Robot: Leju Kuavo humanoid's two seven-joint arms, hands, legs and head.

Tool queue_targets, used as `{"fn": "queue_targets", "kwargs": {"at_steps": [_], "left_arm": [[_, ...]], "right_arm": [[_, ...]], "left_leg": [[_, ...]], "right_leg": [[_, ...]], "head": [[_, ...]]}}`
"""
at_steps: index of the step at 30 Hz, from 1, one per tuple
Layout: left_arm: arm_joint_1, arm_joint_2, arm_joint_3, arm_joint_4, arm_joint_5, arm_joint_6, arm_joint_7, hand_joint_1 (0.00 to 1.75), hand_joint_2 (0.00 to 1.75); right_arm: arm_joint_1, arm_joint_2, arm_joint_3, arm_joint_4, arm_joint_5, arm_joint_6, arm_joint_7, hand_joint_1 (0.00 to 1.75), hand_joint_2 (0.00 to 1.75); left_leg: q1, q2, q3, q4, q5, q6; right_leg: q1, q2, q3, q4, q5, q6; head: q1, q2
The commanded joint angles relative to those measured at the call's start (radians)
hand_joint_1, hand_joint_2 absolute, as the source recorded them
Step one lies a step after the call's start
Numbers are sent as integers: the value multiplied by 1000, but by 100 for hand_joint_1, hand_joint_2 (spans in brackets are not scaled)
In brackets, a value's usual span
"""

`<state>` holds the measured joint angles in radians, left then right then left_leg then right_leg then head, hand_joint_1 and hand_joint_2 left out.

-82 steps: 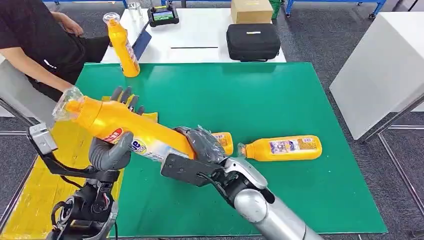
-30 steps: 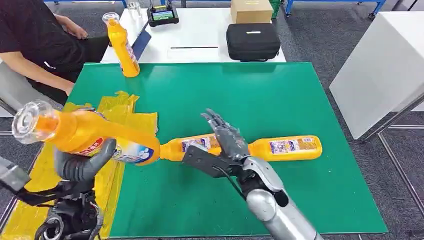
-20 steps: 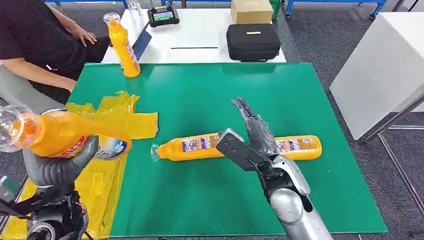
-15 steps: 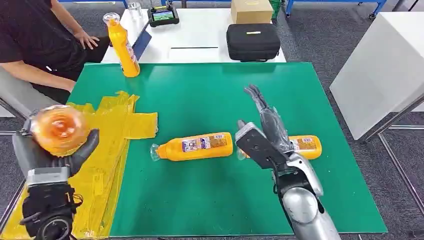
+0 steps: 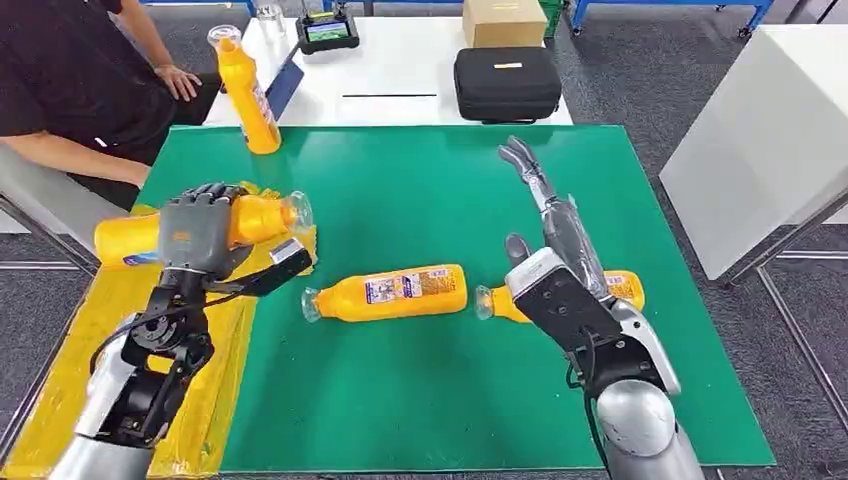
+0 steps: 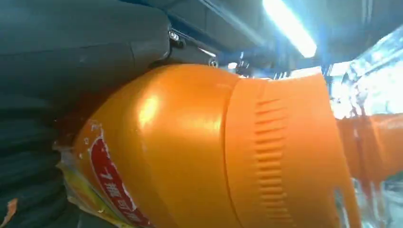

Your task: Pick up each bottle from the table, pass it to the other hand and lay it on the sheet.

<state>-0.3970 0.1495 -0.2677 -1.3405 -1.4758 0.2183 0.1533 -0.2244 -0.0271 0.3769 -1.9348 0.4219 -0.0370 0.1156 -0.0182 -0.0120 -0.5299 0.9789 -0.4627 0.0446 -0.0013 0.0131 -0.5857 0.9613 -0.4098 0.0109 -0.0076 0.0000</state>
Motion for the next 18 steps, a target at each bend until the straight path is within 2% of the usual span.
{"fn": "queue_targets", "kwargs": {"at_steps": [1, 5, 6, 7, 8, 18], "left_arm": [[-213, -18, -108, 395, -15, -52, 17, 175, 175], [-191, -24, -117, 392, -12, -82, 10, 175, 175], [-189, -25, -118, 391, -11, -92, 7, 63, 175], [-189, -27, -120, 396, -3, -117, -4, 0, 175], [-192, -28, -130, 405, -8, -153, -3, 0, 0], [-160, -41, -141, 407, 30, -215, -44, 0, 0]], "right_arm": [[-30, -51, 24, -7, -15, 11, 7, 0, 0], [-7, -56, 15, -13, -15, 9, 7, 0, 0], [-4, -56, 12, -15, -15, 8, 7, 0, 0], [0, -57, 10, -16, -14, 9, 6, 0, 0], [3, -60, 6, -13, -12, 15, 5, 0, 0], [64, -37, -43, -30, 40, 36, -4, 0, 0]], "left_leg": [[1, -1, 2, 0, 0, -3], [2, 0, 4, 0, -1, -4], [1, 0, 3, 0, -1, -3], [1, 0, 2, 0, -1, -2], [2, 0, 3, 0, -1, -4], [1, 1, 3, 0, -1, -3]], "right_leg": [[1, -3, 3, 0, -1, 0], [1, -3, 5, -1, -2, 0], [1, -3, 4, -1, -2, 0], [1, -3, 2, -1, -1, 0], [1, -4, 4, -1, -2, 0], [1, -2, 3, -1, -1, 0]], "head": [[-1, 0], [0, 0], [0, 0], [-1, 0], [0, 0], [0, 0]]}}
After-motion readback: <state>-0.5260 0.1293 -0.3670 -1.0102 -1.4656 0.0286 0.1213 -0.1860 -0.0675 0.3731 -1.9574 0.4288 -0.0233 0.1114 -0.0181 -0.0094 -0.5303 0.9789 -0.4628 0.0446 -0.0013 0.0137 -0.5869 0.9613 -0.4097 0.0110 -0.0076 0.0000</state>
